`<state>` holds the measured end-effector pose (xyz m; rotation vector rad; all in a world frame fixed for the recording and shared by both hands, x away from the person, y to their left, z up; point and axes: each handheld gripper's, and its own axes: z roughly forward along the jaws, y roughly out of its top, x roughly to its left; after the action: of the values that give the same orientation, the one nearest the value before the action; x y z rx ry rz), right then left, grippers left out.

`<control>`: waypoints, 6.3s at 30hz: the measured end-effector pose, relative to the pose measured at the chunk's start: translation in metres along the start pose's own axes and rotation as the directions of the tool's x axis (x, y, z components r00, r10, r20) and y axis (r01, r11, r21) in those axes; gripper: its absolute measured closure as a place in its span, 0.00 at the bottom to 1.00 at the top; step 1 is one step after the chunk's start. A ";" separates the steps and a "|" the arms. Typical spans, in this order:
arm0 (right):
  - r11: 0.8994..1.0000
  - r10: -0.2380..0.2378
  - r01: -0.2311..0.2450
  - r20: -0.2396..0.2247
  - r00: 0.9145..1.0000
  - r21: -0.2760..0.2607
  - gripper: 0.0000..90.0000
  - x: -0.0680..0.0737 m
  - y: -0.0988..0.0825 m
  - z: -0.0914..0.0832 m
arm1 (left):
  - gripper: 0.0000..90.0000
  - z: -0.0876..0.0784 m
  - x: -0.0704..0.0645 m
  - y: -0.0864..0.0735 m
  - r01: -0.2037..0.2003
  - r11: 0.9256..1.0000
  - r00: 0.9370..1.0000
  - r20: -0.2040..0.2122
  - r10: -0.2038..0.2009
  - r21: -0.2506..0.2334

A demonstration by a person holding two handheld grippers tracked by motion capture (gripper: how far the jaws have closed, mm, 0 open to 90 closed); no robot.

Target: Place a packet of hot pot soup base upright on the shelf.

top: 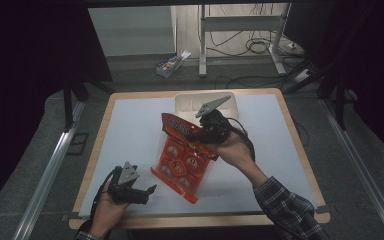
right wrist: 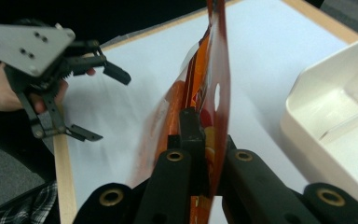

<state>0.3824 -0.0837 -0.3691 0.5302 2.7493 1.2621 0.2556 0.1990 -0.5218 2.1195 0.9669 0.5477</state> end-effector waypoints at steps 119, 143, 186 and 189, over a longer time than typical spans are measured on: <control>0.979 0.192 -0.199 0.517 0.834 -0.043 0.64 -0.234 0.024 -0.020 | 0.06 0.002 0.002 -0.002 0.023 1.000 1.000 0.007 -0.023 0.013; 0.966 0.257 -0.231 0.526 0.810 -0.117 0.06 -0.224 0.025 -0.037 | 0.06 0.002 0.001 -0.001 0.035 0.999 0.999 0.021 -0.035 0.013; 0.968 0.238 -0.181 0.422 0.875 -0.171 0.00 -0.189 -0.004 -0.069 | 0.04 0.002 0.001 0.001 0.037 0.999 0.999 0.035 -0.037 -0.006; 0.968 0.239 -0.180 0.424 0.873 -0.176 0.00 -0.187 -0.006 -0.071 | 0.04 0.002 0.001 0.001 0.037 0.999 0.999 0.033 -0.037 -0.006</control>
<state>0.5416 -0.2017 -0.3415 0.9894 2.2601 1.1715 0.2577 0.1984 -0.5226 2.0939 0.9826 0.4950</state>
